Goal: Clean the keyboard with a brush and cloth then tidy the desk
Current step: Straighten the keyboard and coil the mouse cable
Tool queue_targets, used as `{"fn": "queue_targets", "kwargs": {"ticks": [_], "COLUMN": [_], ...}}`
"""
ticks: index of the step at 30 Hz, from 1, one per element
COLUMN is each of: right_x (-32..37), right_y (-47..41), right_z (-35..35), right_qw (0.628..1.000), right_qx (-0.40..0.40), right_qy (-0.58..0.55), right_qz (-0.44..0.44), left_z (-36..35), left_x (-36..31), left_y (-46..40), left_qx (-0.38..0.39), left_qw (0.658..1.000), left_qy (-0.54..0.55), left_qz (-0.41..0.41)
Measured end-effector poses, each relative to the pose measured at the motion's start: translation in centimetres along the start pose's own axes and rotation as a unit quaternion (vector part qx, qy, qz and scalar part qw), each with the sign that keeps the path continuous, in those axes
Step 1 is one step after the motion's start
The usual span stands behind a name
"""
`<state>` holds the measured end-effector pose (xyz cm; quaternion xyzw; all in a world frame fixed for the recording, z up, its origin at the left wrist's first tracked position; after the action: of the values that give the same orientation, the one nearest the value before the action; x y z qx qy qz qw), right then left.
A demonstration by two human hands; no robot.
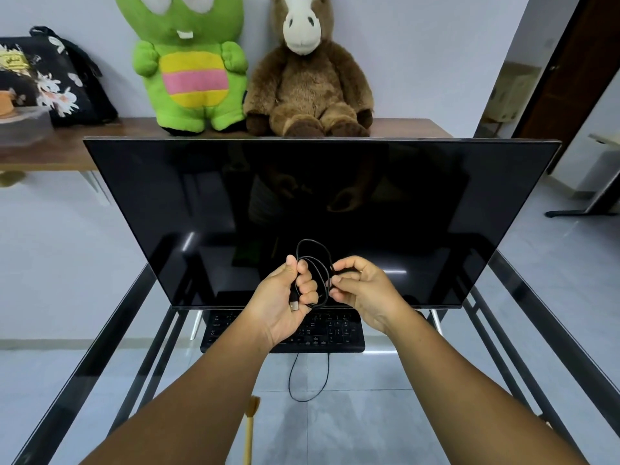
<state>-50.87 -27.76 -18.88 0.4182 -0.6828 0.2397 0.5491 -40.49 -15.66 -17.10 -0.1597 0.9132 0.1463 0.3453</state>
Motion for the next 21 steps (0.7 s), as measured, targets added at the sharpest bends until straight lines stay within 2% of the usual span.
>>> {"fn": "queue_targets", "kwargs": {"ticks": [8, 12, 15, 21], "right_x": [0.5, 0.7, 0.9, 1.2], "right_y": [0.1, 0.2, 0.1, -0.2], "right_z": [-0.2, -0.2, -0.2, 0.1], "right_qw": [0.999, 0.999, 0.996, 0.988], "right_qx": [0.031, 0.036, 0.004, -0.065], "right_qy": [0.0, 0.015, 0.083, 0.138], "right_qz": [-0.032, -0.028, -0.017, -0.012], "left_z": [0.4, 0.6, 0.6, 0.9], "left_x": [-0.1, -0.1, -0.1, -0.1], "left_y": [-0.1, -0.1, -0.2, -0.6], "left_qx": [-0.022, -0.053, -0.066, -0.062], "left_qw": [0.994, 0.971, 0.94, 0.912], "left_qy": [-0.099, -0.229, -0.333, -0.404], "left_qz": [-0.029, -0.042, -0.033, -0.023]}}
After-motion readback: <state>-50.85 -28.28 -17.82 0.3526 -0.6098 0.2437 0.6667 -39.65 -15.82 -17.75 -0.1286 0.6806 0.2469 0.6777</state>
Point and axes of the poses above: each hand's wrist, its own y-axis away from the middle knuckle, its own z-axis out of the back of the hand, x = y × z, the point moved 2 cm from there along -y, towards the middle knuckle, and after that the axes turned 7 degrees about x, right-handed, at the moved point
